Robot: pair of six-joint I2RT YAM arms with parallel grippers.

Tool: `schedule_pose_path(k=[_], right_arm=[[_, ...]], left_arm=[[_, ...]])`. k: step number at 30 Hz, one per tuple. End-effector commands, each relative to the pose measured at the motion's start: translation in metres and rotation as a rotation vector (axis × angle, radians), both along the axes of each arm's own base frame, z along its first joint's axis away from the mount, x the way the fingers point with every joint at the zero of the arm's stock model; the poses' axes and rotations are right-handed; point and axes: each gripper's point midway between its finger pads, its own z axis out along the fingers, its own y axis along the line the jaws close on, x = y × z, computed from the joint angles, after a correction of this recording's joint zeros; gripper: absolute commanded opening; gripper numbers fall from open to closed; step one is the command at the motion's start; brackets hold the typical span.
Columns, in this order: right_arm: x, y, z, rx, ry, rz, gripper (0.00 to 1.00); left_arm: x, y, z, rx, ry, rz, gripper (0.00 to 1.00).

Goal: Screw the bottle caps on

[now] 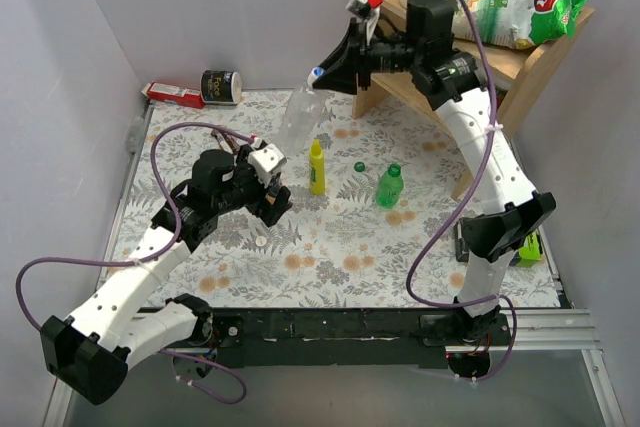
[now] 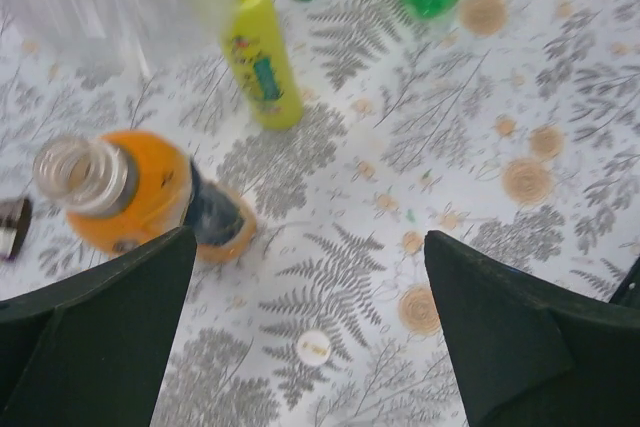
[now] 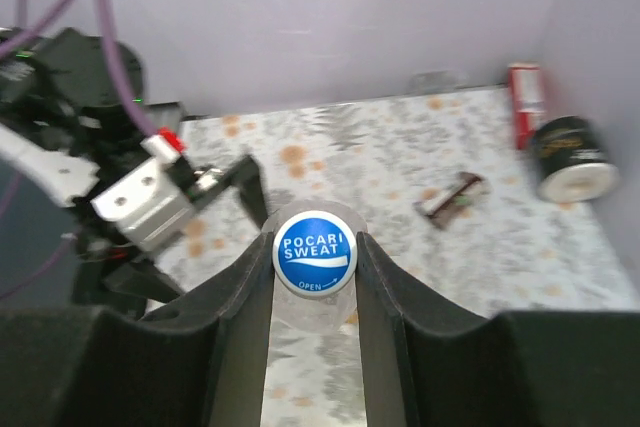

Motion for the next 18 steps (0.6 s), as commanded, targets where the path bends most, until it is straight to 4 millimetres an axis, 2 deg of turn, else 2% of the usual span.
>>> schedule_pose_path(k=[1,2,4,6,10,13,18], right_arm=[[0.044,-0.019,0.023,0.015,-0.21,-0.153,0.01],[0.053,-0.02,0.014,-0.006,-0.229,-0.182,0.01],[0.082,-0.022,-0.01,-0.068,-0.284,-0.267,0.01],[0.105,-0.027,-0.02,-0.125,-0.346,-0.344,0.01],[0.146,-0.031,-0.059,-0.233,-0.379,-0.437,0.01],[0.163,-0.033,-0.088,-0.285,-0.341,-0.465,0.01],[0.169,-0.034,-0.133,-0.354,-0.236,-0.46,0.01]], left_arm=[[-0.013,0.06,-0.032,0.236,0.085,0.17,0.98],[-0.022,0.066,-0.043,0.28,0.12,0.154,0.98],[-0.031,0.068,-0.05,0.31,0.134,0.112,0.98],[-0.038,0.067,-0.052,0.301,0.14,0.09,0.98],[-0.042,0.06,-0.052,0.24,0.171,0.041,0.98],[-0.04,0.063,-0.049,0.236,0.182,0.047,0.98],[-0.043,0.066,-0.048,0.24,0.201,0.032,0.98]])
